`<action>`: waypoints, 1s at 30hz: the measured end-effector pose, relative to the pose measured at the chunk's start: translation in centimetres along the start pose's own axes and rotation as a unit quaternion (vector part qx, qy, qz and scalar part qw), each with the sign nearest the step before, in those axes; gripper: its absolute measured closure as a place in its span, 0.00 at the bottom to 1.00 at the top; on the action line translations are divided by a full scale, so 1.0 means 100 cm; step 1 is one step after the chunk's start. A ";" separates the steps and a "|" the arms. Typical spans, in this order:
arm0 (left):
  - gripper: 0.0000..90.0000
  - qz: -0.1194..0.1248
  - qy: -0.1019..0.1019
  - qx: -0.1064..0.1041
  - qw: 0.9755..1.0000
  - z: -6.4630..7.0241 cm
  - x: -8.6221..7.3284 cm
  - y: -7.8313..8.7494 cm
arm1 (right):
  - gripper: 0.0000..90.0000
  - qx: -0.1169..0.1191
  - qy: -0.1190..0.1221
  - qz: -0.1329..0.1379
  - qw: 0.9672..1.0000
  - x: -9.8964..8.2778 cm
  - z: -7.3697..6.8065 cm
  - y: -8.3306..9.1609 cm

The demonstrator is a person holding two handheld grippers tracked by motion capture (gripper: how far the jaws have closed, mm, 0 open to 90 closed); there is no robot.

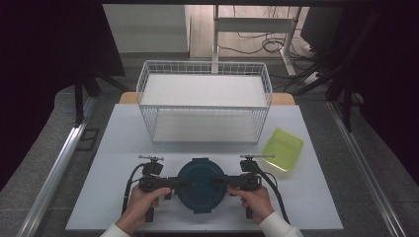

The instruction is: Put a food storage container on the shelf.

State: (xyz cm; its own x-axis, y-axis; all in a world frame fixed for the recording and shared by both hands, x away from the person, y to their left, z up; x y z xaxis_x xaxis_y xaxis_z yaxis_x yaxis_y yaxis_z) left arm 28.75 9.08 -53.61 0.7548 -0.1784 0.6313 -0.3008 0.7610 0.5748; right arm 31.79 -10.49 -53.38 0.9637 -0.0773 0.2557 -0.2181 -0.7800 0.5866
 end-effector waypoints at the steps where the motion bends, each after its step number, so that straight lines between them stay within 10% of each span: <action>1: 0.41 0.000 0.000 0.000 1.000 0.000 0.000 0.000 | 0.38 0.000 0.000 0.001 1.000 0.000 0.000 0.000; 30: 0.42 0.005 -0.010 0.004 1.000 0.003 0.008 0.001 | 0.39 0.003 0.010 0.021 1.000 0.005 -0.004 0.007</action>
State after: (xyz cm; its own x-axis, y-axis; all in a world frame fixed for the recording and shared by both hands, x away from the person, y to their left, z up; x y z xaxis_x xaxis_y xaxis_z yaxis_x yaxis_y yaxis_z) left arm 29.10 8.86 -52.89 0.7396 -0.1845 0.6472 -0.3122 0.7579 0.5728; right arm 32.10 -10.81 -52.52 0.9505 -0.0967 0.2952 -0.2567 -0.7798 0.5710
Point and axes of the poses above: each handheld gripper's, and its own axes: y roughly backward along the jaws, x roughly out of its top, z roughly to its right, the point moved 7 cm from there along -y, roughly forward along the jaws, and after that the axes turned 15 degrees about -y, right-handed, at the moved point
